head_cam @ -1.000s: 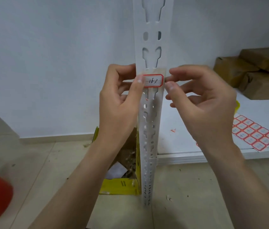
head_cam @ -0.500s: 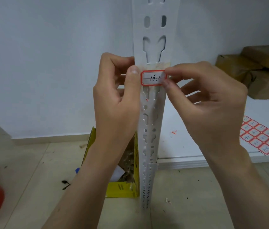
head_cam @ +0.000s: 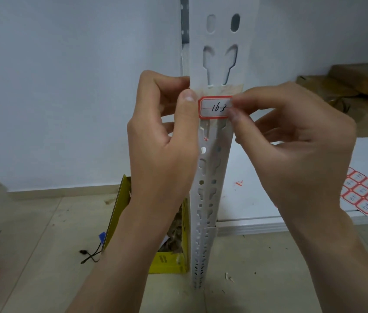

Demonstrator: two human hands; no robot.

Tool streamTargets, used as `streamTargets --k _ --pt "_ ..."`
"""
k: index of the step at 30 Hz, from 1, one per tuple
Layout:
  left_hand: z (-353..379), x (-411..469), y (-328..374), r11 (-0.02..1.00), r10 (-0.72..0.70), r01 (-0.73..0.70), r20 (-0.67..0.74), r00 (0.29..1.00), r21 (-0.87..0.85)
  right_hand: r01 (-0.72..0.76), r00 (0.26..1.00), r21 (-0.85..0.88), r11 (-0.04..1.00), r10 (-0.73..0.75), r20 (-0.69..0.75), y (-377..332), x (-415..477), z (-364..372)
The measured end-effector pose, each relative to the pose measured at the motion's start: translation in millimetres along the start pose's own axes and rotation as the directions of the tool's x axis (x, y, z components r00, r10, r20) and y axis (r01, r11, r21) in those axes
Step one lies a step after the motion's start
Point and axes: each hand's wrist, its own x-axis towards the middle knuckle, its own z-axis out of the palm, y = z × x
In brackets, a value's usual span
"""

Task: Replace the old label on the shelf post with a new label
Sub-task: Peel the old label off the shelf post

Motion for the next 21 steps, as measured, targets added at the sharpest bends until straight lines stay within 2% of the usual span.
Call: streamTargets --k 21 --pt "7 -10 6 0.999 -0.027 0.027 0.007 1.000 -0.025 -0.069 0.995 0.107 0.992 0.075 -0.060 -1 -4 6"
